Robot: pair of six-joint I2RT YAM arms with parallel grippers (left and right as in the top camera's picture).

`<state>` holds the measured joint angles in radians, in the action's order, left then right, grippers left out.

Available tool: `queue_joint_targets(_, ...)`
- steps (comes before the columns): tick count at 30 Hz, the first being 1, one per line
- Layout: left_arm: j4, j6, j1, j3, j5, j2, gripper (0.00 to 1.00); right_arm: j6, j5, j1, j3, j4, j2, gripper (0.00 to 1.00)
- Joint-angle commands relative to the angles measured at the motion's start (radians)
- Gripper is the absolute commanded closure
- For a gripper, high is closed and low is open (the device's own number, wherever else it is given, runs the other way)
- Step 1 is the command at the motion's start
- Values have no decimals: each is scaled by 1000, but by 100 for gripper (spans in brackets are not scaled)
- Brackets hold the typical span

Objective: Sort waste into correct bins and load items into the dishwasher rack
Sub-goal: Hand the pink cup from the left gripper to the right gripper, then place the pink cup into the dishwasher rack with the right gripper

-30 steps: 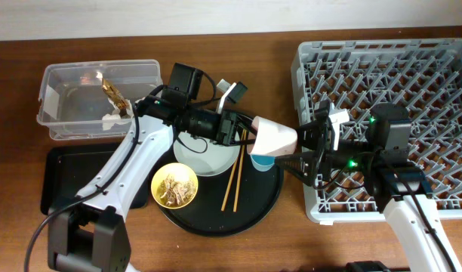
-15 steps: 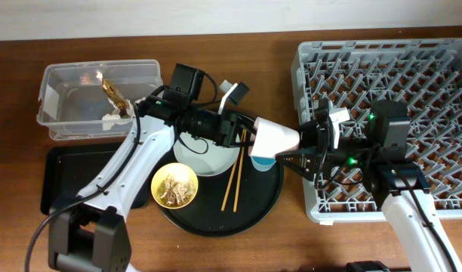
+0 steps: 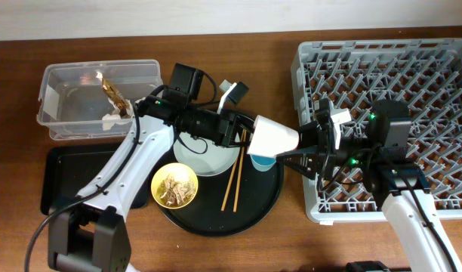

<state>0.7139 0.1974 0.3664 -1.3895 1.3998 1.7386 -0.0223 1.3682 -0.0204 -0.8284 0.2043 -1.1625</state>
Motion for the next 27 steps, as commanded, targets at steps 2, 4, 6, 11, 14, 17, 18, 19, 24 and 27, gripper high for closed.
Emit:
queue_joint_targets(2, -2, -12, 7, -4, -58, 2, 84, 4, 28, -6, -13, -3, -3, 42)
queue_joint_targets(4, 13, -12, 6, -4, -163, 2, 51, 4, 27, -6, -13, -3, -3, 42)
queue_joint_targets(6, 33, -12, 5, -4, -232, 2, 39, 6, 23, -6, -13, 2, -2, 42)
queue_joint_targets(11, 144, -13, -69, -5, -500, -6, 28, 56, -143, -6, -13, 79, -2, 43)
queue_joint_targets(14, 206, -39, -150, -5, -650, -43, 26, 55, -262, -6, -13, 159, -1, 44)
queue_joint_targets(17, 243, -39, -227, -5, -772, -110, 23, 56, -418, -6, -24, 237, 13, 46)
queue_joint_targets(18, 254, -39, -249, -5, -803, -132, 23, 56, -498, -6, -43, 286, 20, 46)
queue_joint_targets(19, 267, -39, -265, -5, -834, -147, 23, 57, -610, -5, -76, 362, 28, 48)
queue_joint_targets(24, 332, -39, -292, -5, -975, -169, 23, 65, -1216, -3, -391, 805, 28, 50)
queue_joint_targets(27, 331, -39, -291, -5, -975, -169, 22, 90, -1378, 73, -543, 921, 7, 50)
